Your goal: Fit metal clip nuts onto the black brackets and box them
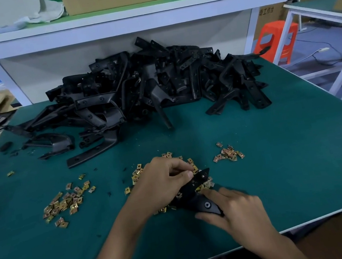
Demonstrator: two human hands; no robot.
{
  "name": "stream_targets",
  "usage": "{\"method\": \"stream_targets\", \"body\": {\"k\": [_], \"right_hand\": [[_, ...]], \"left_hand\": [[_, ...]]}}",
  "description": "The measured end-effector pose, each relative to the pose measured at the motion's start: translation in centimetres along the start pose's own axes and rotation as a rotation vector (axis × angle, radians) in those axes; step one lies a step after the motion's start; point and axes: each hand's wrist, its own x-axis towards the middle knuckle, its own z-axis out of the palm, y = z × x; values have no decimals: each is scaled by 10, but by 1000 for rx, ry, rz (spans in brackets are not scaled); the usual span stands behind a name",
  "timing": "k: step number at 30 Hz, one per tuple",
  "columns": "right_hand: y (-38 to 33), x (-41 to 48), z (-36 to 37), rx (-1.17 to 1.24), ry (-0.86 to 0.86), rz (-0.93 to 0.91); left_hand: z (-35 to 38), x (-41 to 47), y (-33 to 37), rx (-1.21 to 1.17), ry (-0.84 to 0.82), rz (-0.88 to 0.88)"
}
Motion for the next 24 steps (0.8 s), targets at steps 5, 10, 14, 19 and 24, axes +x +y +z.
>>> {"method": "stream_targets", "body": {"k": [5, 10, 14, 19, 24], "right_hand": [[1, -1, 0, 7, 2, -3], [1, 0, 0, 20, 15, 1], [1, 1, 1, 19, 16, -4], [1, 1, 2, 15, 19, -2], [3, 3, 2, 31, 15, 7]], "left_hand": [[0, 4, -2, -44, -41, -14], [17, 0, -7, -408, 24, -172], [10, -3, -7, -210, 10, -3], [1, 0, -1, 80, -15, 121], [8, 8, -6, -158, -43, 73]]}}
